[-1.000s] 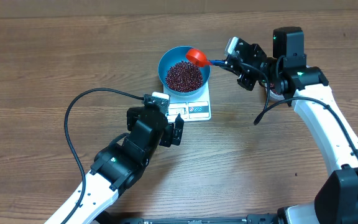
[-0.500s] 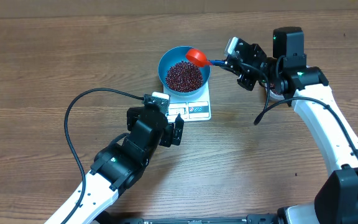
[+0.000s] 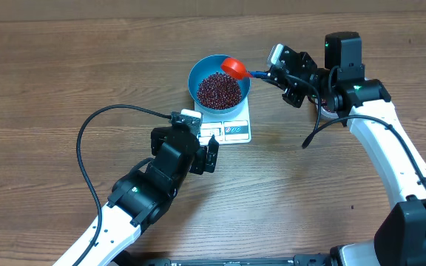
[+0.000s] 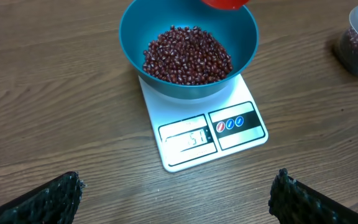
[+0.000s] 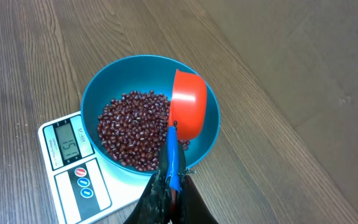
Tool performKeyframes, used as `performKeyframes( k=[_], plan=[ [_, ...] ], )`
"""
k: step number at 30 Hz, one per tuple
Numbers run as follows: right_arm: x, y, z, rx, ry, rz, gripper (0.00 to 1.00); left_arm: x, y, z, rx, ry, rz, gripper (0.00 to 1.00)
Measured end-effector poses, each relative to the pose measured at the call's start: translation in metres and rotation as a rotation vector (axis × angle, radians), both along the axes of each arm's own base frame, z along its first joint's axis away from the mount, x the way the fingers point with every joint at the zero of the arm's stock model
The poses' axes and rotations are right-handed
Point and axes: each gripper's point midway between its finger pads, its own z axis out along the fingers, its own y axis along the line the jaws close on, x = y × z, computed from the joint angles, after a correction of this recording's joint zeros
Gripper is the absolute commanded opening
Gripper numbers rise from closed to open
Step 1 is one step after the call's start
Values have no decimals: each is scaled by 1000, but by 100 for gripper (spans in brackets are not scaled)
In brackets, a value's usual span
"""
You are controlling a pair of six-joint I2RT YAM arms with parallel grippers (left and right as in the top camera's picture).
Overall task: Scoop item into bowl and weigh 150g on scale
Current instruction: 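Tilt the red scoop with the right gripper to pour beans into bowl, then lower the red scoop into the blue bowl with the right gripper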
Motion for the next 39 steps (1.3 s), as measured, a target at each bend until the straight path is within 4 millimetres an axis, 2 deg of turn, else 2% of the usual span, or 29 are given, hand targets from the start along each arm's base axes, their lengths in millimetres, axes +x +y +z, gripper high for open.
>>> performKeyframes(
  k=[17,31,35,39],
  plan=[
    [0,0,0,0,3,0,4,0,0,0,0,0,0,100],
    [-9,0,-12,-7,71,4,4,0,0,0,0,0,0,100],
    [-10,5,-19,-5,88,18,4,0,0,0,0,0,0,100],
    [-13,18,-32,-10,118,50,4,0,0,0,0,0,0,99]
  ],
)
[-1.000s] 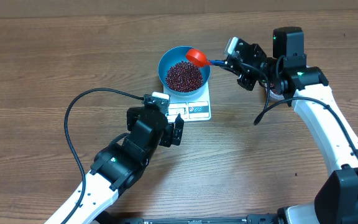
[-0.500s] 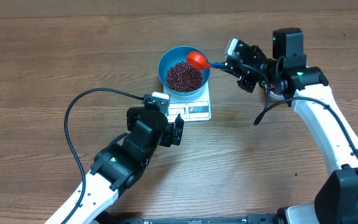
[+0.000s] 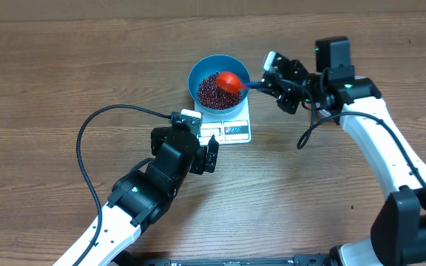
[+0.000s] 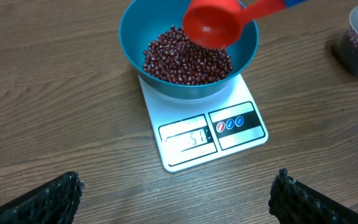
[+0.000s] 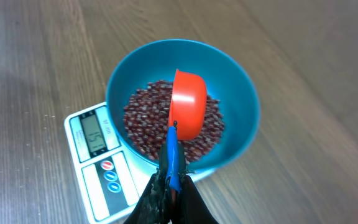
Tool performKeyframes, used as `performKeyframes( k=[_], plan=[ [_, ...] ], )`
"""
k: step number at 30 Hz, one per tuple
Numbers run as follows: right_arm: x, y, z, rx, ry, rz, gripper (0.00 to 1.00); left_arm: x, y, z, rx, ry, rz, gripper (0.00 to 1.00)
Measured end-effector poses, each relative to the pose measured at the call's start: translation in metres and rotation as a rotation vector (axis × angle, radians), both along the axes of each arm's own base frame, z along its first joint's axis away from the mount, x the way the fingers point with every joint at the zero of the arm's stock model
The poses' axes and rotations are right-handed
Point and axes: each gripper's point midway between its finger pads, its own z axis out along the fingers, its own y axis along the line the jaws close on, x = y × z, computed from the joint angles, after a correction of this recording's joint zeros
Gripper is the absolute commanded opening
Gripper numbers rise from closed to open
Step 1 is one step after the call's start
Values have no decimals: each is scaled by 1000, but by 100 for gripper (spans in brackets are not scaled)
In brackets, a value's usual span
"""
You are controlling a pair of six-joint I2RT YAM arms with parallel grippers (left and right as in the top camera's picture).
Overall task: Scoop item into bowl and weigh 150g on scale
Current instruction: 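Lower the red scoop into the blue bowl with the right gripper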
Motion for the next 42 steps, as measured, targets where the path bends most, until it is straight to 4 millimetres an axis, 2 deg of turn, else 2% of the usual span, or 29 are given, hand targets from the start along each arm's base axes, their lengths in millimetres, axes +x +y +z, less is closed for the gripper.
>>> performKeyframes(
  k=[5,9,16,23,42],
  plan=[
    [-1,12,-16,-6,30,27,4,0,0,0,0,0,0,99],
    [2,17,-18,-4,19,36,4,0,0,0,0,0,0,100],
    [9,15,-17,-16,-11,22,4,0,0,0,0,0,0,100],
    [15,14,-35,-32,12,12,4,0,0,0,0,0,0,100],
    [16,14,-34,26,125,-97,3,0,0,0,0,0,0,99]
  ],
)
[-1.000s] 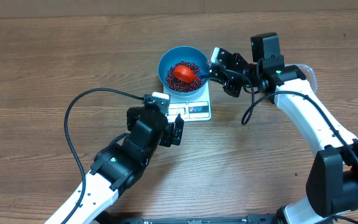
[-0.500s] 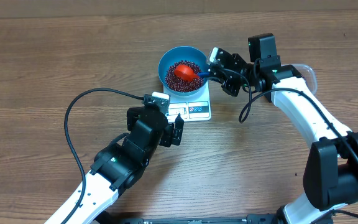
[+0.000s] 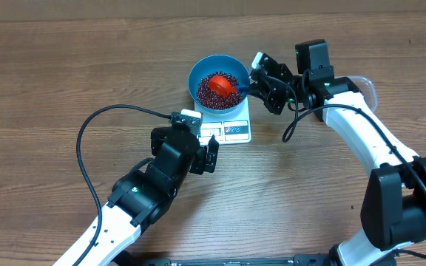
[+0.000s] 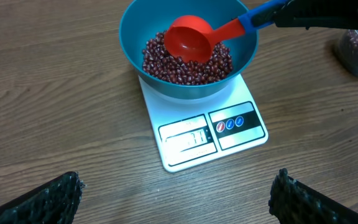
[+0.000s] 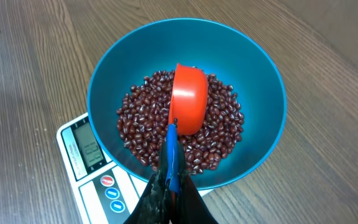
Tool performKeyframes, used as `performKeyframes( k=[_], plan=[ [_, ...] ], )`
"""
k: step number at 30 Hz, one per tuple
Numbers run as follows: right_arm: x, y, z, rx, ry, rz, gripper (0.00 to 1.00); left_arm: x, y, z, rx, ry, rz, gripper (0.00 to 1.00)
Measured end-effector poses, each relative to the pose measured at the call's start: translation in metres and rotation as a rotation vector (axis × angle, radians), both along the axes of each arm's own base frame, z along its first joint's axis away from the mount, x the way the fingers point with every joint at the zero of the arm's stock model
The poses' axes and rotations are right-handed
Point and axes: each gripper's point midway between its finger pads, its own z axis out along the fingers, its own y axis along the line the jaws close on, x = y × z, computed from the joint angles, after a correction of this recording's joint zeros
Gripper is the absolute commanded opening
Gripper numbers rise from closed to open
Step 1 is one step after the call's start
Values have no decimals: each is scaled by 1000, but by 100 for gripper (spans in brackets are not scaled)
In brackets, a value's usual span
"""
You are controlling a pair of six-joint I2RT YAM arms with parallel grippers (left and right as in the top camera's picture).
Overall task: Scoop item into bowl and weigh 150g on scale
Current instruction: 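Lower the red scoop into the blue bowl with the right gripper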
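Note:
A blue bowl [image 3: 195,74] of red beans [image 5: 222,137] stands on a white scale [image 3: 237,130]; the display [image 4: 191,139] is lit but unreadable. My right gripper [image 5: 172,194] is shut on the blue handle of a red scoop [image 5: 188,99], whose cup rests down in the beans. In the left wrist view the scoop [image 4: 188,38] lies on the beans [image 4: 160,59] inside the bowl [image 4: 132,37]. My left gripper [image 4: 176,190] hangs open over bare table in front of the scale [image 4: 241,130].
A clear container of red beans sits at the right of the scale, partly cut off by the frame edge. A black cable [image 3: 87,125] loops over the wooden table [image 3: 50,66] left of my left arm.
My right gripper has lowered the scoop from just above the beans into them. The scale display reading has changed. The left arm is where it was.
The red scoop was first held at the bowl's far right rim, with beans in the bowl. Then it hovered over the middle of the bowl. Now its cup sits in the beans. My left gripper stayed open in front of the scale throughout.

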Motion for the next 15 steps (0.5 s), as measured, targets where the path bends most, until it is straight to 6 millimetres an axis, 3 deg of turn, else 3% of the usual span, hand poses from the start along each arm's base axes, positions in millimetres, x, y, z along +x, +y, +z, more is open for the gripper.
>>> performKeyframes(
  k=[15],
  plan=[
    [2,-6,19,51,27,-79,4,0,0,0,0,0,0,99]
  ],
)
